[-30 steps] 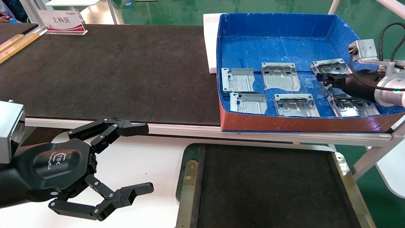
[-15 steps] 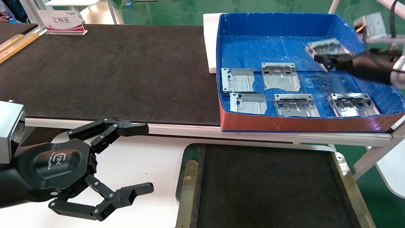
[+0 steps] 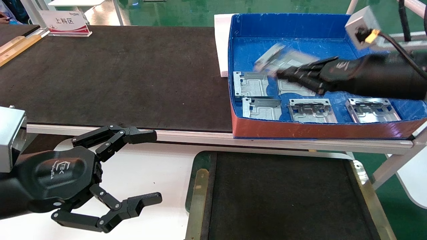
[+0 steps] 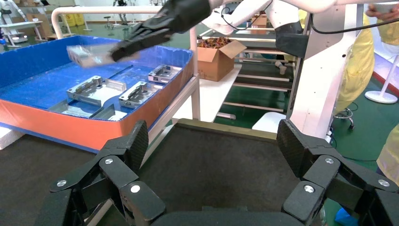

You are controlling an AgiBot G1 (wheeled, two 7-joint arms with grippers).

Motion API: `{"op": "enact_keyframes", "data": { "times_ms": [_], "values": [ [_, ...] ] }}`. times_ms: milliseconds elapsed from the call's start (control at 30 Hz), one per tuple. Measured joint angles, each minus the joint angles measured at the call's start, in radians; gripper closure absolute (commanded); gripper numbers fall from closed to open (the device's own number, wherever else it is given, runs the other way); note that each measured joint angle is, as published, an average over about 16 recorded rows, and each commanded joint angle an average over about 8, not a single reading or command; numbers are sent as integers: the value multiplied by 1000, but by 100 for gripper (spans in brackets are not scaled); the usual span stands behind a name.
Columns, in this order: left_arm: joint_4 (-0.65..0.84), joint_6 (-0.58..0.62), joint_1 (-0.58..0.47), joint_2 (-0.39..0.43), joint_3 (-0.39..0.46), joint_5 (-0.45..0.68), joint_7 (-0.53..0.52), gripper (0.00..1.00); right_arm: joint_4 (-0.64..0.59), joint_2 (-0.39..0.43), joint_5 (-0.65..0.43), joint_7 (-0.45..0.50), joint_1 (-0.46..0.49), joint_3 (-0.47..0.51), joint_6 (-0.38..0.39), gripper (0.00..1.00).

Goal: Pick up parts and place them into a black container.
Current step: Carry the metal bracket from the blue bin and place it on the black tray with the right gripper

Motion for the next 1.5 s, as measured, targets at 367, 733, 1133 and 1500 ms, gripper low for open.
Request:
{"op": "enact_keyframes", "data": {
  "times_ms": [367,733,1133,1500],
  "values": [
    [0,0,0,0,0,0,0,0,555,108,145,243,-250,26,-69,100],
    [0,0,0,0,0,0,0,0,800,153,176,289,-505,10,-1,100],
    [0,0,0,0,0,0,0,0,703,81,84,101,-662,-39,73,100],
    [0,0,0,0,0,0,0,0,452,-38,-9,-83,-613,-89,80,100]
  ]
}}
